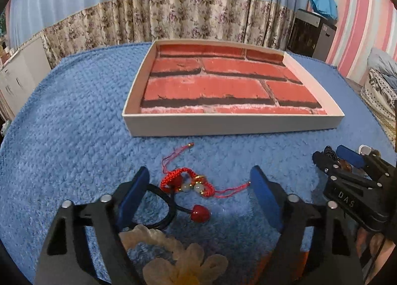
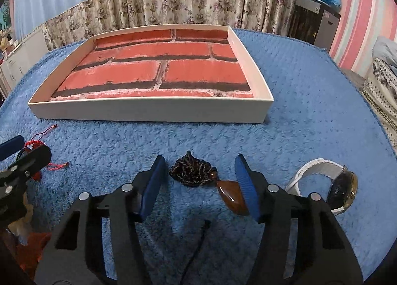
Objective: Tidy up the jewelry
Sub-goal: 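Grasp the red string charm with the left tool while the right tool grasps the brown pendant, then lift the red charm with the left tool while the right tool lifts the pendant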
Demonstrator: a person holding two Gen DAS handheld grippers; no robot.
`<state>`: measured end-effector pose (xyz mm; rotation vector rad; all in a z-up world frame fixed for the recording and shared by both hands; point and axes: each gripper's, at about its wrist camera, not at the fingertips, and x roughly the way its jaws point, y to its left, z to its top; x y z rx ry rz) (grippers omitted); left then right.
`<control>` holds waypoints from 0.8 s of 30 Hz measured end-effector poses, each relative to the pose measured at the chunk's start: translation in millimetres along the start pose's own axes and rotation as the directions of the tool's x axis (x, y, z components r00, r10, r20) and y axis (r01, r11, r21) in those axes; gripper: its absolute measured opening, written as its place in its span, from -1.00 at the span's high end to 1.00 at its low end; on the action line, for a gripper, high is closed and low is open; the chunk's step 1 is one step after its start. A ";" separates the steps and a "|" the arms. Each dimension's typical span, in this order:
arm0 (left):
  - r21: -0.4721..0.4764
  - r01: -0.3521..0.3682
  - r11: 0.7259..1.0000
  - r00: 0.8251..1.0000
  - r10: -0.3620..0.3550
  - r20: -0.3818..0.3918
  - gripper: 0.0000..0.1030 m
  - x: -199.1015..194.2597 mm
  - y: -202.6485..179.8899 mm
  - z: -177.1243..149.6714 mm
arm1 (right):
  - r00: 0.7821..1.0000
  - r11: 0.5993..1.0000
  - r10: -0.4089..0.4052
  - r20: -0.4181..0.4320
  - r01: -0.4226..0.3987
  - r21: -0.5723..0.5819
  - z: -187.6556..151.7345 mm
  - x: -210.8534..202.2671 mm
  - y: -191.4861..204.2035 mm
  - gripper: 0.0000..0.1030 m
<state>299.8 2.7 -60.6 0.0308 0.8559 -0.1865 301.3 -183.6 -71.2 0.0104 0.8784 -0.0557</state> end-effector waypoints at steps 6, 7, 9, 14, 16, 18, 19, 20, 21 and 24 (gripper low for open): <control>-0.024 0.011 1.000 0.998 -0.013 -0.056 -0.24 9.6 4.4 0.8 | 1.000 1.000 0.013 -0.002 -0.013 0.000 0.0 1.3 1.1 0.02; -0.021 0.008 1.000 0.998 -0.009 -0.058 -0.22 10.1 3.8 0.6 | 1.000 1.000 0.019 -0.002 -0.019 0.000 -0.1 1.5 0.7 0.03; -0.012 0.005 1.000 0.998 -0.006 -0.065 -0.16 11.4 2.2 0.6 | 1.000 1.000 0.025 -0.004 -0.025 0.001 0.3 1.5 0.5 0.09; -0.006 -0.011 1.000 0.997 0.010 -0.073 -0.03 14.7 1.4 1.6 | 0.999 0.999 0.042 -0.007 -0.042 -0.009 1.0 1.1 2.2 0.25; -0.009 -0.017 1.000 0.997 0.017 -0.074 0.06 14.7 2.5 1.6 | 0.999 0.999 0.043 -0.007 -0.043 -0.007 1.3 1.0 2.1 0.29; -0.014 -0.022 1.000 0.997 0.021 -0.075 0.16 14.9 4.1 2.1 | 0.999 0.999 0.043 -0.010 -0.043 -0.009 1.8 1.0 2.5 0.31; -0.015 -0.026 1.000 0.997 0.025 -0.075 0.20 14.7 4.6 2.3 | 0.999 0.999 0.042 -0.009 -0.042 -0.009 1.7 1.0 2.6 0.32; -0.016 -0.027 1.000 0.997 0.026 -0.076 0.27 14.6 5.1 2.6 | 0.999 0.999 0.042 -0.010 -0.042 -0.009 1.9 1.0 2.9 0.33; -0.017 -0.028 0.999 0.997 0.026 -0.076 0.31 14.5 5.6 2.7 | 0.999 0.999 0.043 -0.010 -0.043 -0.008 1.8 1.2 2.9 0.34; -0.024 -0.031 0.999 0.997 0.029 -0.077 0.43 13.4 8.2 2.9 | 0.999 0.999 0.046 -0.011 -0.046 -0.002 2.3 1.5 3.1 0.37</control>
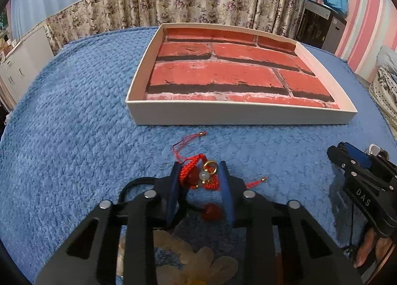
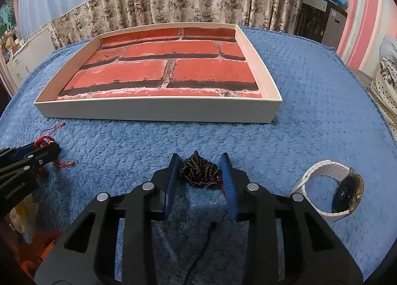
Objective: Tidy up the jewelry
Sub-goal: 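Lift the red charm with the left tool while the right tool lifts the pendant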
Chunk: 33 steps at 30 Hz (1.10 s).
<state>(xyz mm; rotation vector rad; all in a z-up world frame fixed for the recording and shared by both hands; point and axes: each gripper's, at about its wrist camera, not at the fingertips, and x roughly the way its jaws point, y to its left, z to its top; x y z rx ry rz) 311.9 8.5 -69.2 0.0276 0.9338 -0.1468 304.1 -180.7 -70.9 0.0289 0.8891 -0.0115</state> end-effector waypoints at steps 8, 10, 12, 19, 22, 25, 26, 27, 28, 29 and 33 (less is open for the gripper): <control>-0.021 0.026 0.999 1.000 -0.026 -0.010 0.62 -3.1 1.5 1.5 | 1.000 1.000 0.006 -0.015 -0.006 0.019 2.6 -0.5 -4.6 0.41; -0.039 0.039 0.998 0.999 -0.040 -0.008 0.62 -5.9 3.0 1.8 | 1.000 0.999 0.010 -0.016 -0.010 0.031 2.8 -2.7 -7.8 0.42; -0.039 0.049 0.998 0.999 -0.049 0.005 0.62 -11.5 2.0 2.4 | 1.000 0.999 0.014 -0.013 -0.014 0.038 3.1 -5.6 -10.1 0.42; -0.017 0.065 0.998 0.996 -0.064 0.064 0.63 -42.3 -6.1 8.0 | 0.999 0.998 0.029 0.028 -0.030 0.054 11.1 -29.8 -18.4 0.42; -0.004 0.068 0.998 0.994 -0.068 0.089 0.62 -55.5 -10.0 14.0 | 0.998 0.997 0.041 0.043 -0.043 0.056 18.1 -41.4 -23.3 0.42; 0.005 0.086 0.996 0.990 -0.086 0.112 0.63 -68.7 -11.8 21.4 | 0.996 0.996 0.062 0.062 -0.066 0.066 26.7 -53.7 -29.0 0.42; 0.006 0.096 0.995 0.989 -0.096 0.116 0.63 -72.1 -12.0 24.4 | 0.996 0.995 0.064 0.066 -0.068 0.068 28.6 -55.9 -30.4 0.42; 0.005 0.100 0.995 0.987 -0.100 0.123 0.62 -74.7 -11.6 27.1 | 0.995 0.995 0.065 0.074 -0.070 0.071 31.6 -60.1 -32.2 0.42; 0.006 0.101 0.995 0.987 -0.101 0.127 0.62 -76.7 -11.2 30.7 | 0.995 0.995 0.067 0.078 -0.073 0.073 34.0 -63.0 -33.7 0.42; 0.002 0.103 0.995 0.986 -0.103 0.129 0.63 -77.7 -10.1 33.3 | 0.994 0.994 0.071 0.080 -0.077 0.075 36.3 -63.9 -35.0 0.42; -0.007 0.106 0.994 0.987 -0.104 0.120 0.63 -73.5 -5.2 39.3 | 0.994 0.994 0.074 0.079 -0.079 0.073 39.6 -66.6 -35.0 0.42</control>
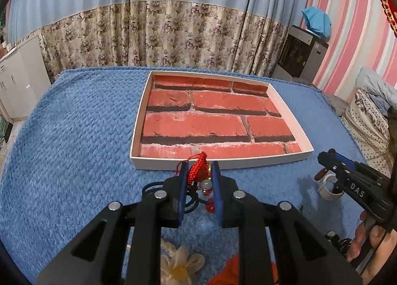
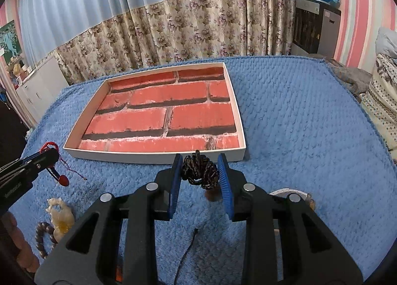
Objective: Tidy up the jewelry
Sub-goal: 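Lift the red charm with the left tool while the right tool lifts the pendant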
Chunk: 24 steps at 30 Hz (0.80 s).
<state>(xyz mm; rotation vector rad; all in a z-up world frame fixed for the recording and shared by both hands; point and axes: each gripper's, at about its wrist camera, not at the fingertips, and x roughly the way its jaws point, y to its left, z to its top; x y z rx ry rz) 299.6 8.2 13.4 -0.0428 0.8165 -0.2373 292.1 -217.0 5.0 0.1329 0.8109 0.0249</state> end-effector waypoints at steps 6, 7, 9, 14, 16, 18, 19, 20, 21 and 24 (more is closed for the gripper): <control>-0.030 -0.009 1.000 0.997 0.007 -0.071 0.62 26.7 14.1 -10.6 | 1.000 1.000 0.004 -0.031 -0.004 0.001 -8.8 12.8 2.8 0.42; -0.032 -0.012 0.999 0.997 0.009 -0.082 0.62 30.9 17.2 -13.0 | 0.999 1.000 0.003 -0.035 -0.003 0.002 -10.4 15.2 3.2 0.42; -0.036 -0.006 0.999 0.995 0.002 -0.098 0.61 36.3 21.3 -15.8 | 0.999 1.000 0.005 -0.045 -0.005 0.004 -12.1 20.0 3.6 0.42; -0.037 -0.009 0.999 0.994 0.004 -0.112 0.61 42.9 27.4 -17.4 | 0.998 1.000 0.013 -0.055 -0.012 0.009 -14.3 26.8 3.4 0.42; -0.040 -0.014 0.999 0.993 0.010 -0.116 0.61 45.0 29.6 -17.2 | 0.998 1.000 0.014 -0.056 -0.013 0.007 -14.3 28.2 3.3 0.42; -0.040 -0.018 0.999 0.992 0.013 -0.127 0.61 49.5 30.6 -16.9 | 0.998 1.000 0.013 -0.056 -0.013 0.008 -13.2 29.6 4.3 0.42; -0.038 -0.021 0.999 0.991 0.016 -0.131 0.61 51.9 30.4 -17.0 | 0.998 1.000 0.012 -0.056 -0.012 0.008 -13.1 30.4 3.6 0.42; -0.037 -0.026 0.999 0.991 0.021 -0.134 0.61 54.3 29.8 -17.0 | 0.998 1.000 0.011 -0.057 -0.011 0.008 -12.5 31.7 3.1 0.42; -0.037 -0.029 0.999 0.990 0.023 -0.138 0.60 56.4 28.6 -17.2 | 0.998 1.000 0.010 -0.058 -0.009 0.009 -12.3 33.5 1.8 0.42; -0.038 -0.033 0.999 0.988 0.027 -0.154 0.60 65.6 25.2 -17.3 | 0.998 1.000 0.006 -0.065 -0.005 0.015 -12.1 38.1 -2.5 0.42</control>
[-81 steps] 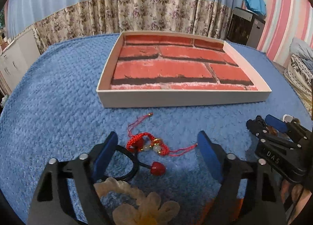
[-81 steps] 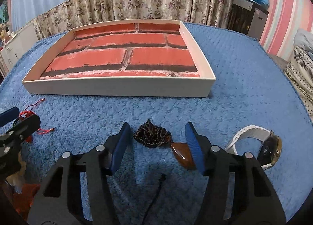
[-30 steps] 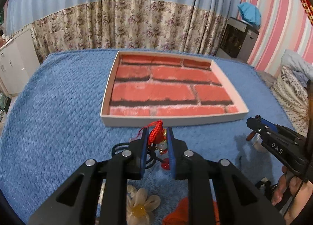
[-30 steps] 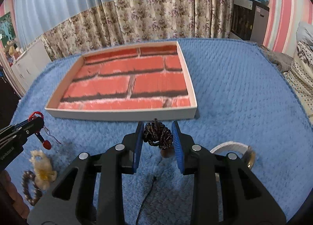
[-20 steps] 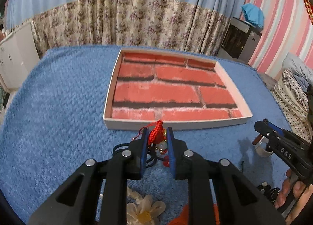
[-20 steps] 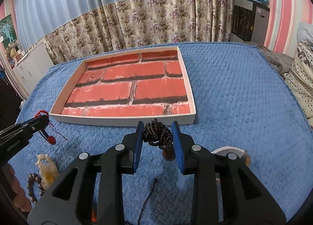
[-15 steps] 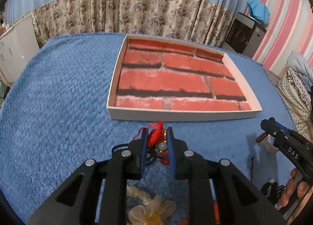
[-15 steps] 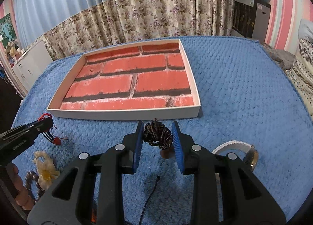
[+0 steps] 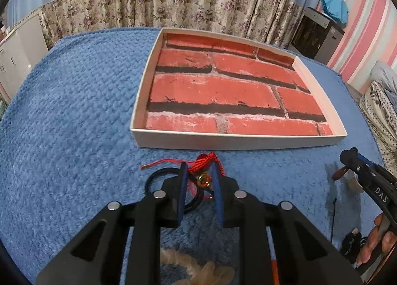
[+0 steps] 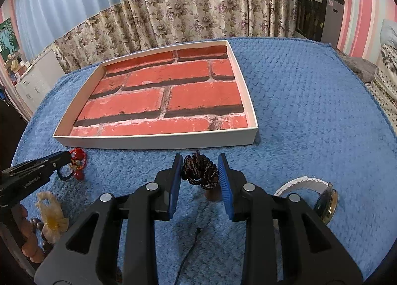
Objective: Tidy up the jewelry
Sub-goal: 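Lift the red charm with the left tool while the right tool lifts the pendant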
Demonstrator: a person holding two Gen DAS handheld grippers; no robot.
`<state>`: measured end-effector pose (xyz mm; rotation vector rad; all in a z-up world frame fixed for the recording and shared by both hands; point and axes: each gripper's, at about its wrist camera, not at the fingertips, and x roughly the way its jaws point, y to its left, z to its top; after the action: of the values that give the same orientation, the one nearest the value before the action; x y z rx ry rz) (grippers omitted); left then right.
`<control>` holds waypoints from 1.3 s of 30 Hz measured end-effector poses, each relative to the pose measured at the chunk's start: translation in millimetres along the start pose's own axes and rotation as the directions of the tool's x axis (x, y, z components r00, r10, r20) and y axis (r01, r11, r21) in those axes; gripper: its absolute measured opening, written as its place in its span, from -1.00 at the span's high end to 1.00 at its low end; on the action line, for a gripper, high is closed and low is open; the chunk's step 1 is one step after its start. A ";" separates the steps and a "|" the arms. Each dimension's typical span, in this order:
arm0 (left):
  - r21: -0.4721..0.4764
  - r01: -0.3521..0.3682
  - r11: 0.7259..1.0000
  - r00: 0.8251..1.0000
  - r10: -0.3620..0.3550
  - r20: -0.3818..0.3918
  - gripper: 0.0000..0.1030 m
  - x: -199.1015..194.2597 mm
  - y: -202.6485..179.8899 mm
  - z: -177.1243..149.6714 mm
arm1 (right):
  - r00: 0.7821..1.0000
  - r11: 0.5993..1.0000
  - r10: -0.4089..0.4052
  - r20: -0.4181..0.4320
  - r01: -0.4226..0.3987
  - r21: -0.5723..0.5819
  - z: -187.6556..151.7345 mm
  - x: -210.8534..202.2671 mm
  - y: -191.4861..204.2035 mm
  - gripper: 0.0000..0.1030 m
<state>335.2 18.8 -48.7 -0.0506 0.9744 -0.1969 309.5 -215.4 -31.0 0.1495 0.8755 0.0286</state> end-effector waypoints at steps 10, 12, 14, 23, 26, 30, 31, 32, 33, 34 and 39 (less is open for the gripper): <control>0.001 -0.012 1.000 0.999 0.012 -0.034 0.37 24.4 -1.3 13.4 | 1.000 1.000 -0.014 0.007 0.015 -0.011 1.8 6.0 -2.4 0.42; 0.002 -0.015 1.000 0.999 0.015 -0.041 0.21 28.1 -2.3 15.1 | 1.000 1.000 -0.016 0.007 0.016 -0.012 1.9 6.4 -1.8 0.42; 0.009 -0.031 0.999 0.999 0.031 -0.037 0.21 29.6 -4.9 15.7 | 1.000 1.000 -0.018 0.007 0.018 -0.017 2.1 6.9 -1.9 0.42; -0.011 -0.005 1.000 1.000 0.005 0.005 0.65 20.7 4.9 13.0 | 1.000 1.000 -0.018 0.014 0.018 -0.007 0.4 7.6 -0.2 0.42; -0.012 0.009 1.000 0.999 -0.009 0.034 0.65 9.2 4.3 14.4 | 1.000 1.000 -0.015 0.015 0.015 -0.009 0.3 6.6 0.1 0.42; -0.001 0.031 1.000 0.997 -0.031 0.064 0.66 -8.0 0.3 16.7 | 1.000 1.000 -0.007 0.015 0.007 -0.005 -0.3 4.9 0.2 0.43; 0.003 0.036 0.999 0.997 -0.037 0.068 0.66 -10.9 -2.0 17.0 | 1.000 1.000 -0.006 0.016 0.006 -0.002 -0.3 4.3 -0.1 0.43; 0.007 0.042 0.999 0.996 -0.042 0.074 0.66 -14.9 -3.1 16.9 | 1.000 1.000 -0.005 0.017 0.005 -0.001 0.0 4.0 -0.1 0.43; 0.010 0.045 0.999 0.996 -0.046 0.080 0.66 -18.7 -4.2 17.0 | 1.000 1.000 -0.005 0.017 0.005 -0.001 0.3 3.5 -0.3 0.43; 0.010 0.048 0.999 0.995 -0.049 0.084 0.66 -20.9 -5.4 17.4 | 1.000 1.000 -0.006 0.018 0.006 -0.001 0.4 3.0 -0.4 0.43; 0.010 0.055 0.998 0.992 -0.055 0.109 0.78 -34.1 -8.5 22.0 | 1.000 1.000 -0.005 0.026 0.005 0.002 1.9 -1.5 -1.4 0.43</control>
<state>333.5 15.9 -7.4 -0.0808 0.8634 -0.2460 310.0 -217.1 -28.9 0.1492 0.8496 0.0213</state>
